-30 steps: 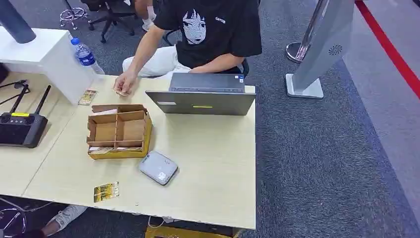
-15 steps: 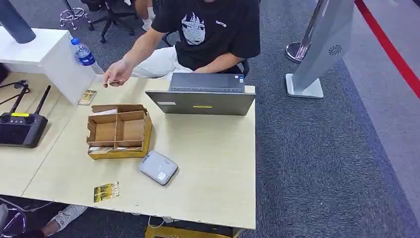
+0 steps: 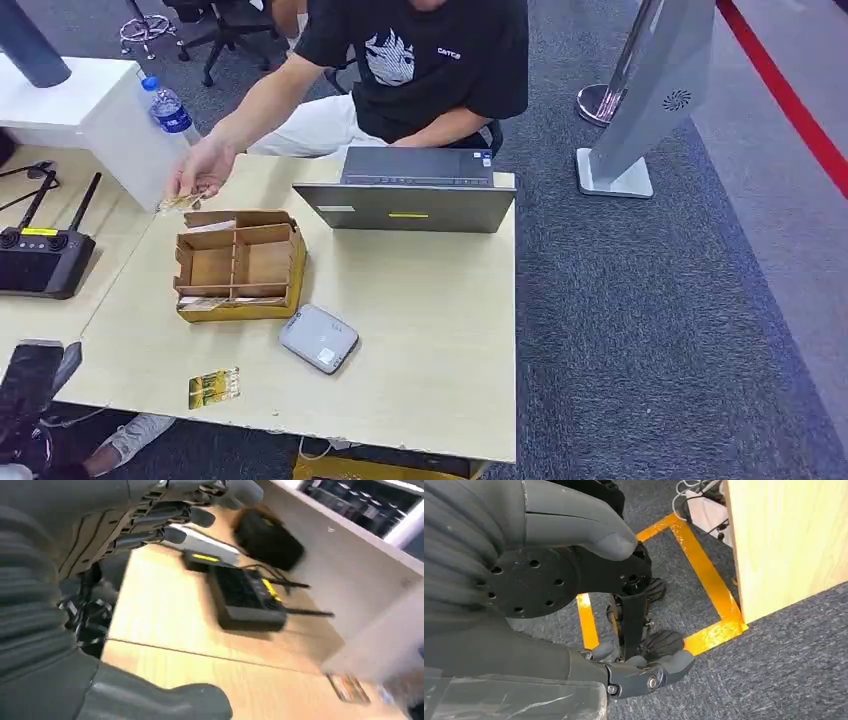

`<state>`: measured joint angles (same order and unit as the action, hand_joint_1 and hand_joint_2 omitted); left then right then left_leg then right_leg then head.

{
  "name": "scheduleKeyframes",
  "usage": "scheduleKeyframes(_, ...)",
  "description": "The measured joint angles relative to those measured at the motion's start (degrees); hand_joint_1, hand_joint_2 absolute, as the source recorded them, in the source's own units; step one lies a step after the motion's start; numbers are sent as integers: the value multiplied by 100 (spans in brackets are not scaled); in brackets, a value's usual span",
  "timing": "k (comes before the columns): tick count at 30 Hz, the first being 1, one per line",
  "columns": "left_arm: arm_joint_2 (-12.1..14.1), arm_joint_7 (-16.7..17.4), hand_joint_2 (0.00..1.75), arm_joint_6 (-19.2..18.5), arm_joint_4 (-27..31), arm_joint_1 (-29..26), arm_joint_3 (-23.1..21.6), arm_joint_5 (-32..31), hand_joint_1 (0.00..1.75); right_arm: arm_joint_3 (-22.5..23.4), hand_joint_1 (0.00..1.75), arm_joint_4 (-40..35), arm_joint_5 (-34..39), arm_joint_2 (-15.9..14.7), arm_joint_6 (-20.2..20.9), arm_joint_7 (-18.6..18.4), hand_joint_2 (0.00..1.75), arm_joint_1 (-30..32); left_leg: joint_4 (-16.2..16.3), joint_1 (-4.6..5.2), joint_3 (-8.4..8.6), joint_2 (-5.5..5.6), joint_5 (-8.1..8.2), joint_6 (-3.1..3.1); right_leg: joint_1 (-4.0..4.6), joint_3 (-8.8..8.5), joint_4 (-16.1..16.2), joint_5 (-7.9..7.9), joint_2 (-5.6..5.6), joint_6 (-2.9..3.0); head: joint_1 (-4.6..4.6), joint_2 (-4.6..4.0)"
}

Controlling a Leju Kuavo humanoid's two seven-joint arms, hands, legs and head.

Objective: Pass the card to the sensor for recognition and then transmit it.

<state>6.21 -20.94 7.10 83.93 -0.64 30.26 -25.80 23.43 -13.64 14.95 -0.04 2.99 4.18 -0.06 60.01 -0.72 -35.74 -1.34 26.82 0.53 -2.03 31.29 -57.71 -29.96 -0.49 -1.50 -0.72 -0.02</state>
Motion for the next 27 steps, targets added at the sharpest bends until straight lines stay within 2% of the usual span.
scheduleKeyframes(18,688,382,175,826,977,94,-2228,-3010,0,42,0,15,-489,140,-135,-315,175,-13,1,1,-1,-2,0,0,0,-6,0,1,3,0,0,0)
scheduleKeyframes(19,704,413,175,874,1032,93,-2298,-3174,31,42,0,15,-531,155,-157,-341,175,-12,2,1,-1,-3,0,0,0,-3,0,1,4,0,0,0)
scheduleKeyframes(20,736,446,175,916,1102,93,-2415,-3329,157,46,0,15,-553,166,-175,-361,175,-9,2,0,-1,-2,0,0,0,0,0,1,3,0,0,-2)
scheduleKeyframes(21,778,457,175,967,1168,92,-2548,-3482,175,50,0,15,-599,173,-181,-379,175,-9,2,1,-1,1,0,0,0,-1,0,1,-1,0,0,0)
scheduleKeyframes(27,872,544,175,1118,1421,74,-3018,-4153,175,118,0,15,-816,240,-260,-499,175,3,2,0,-2,1,0,0,0,-8,0,1,-2,0,-2,-2)
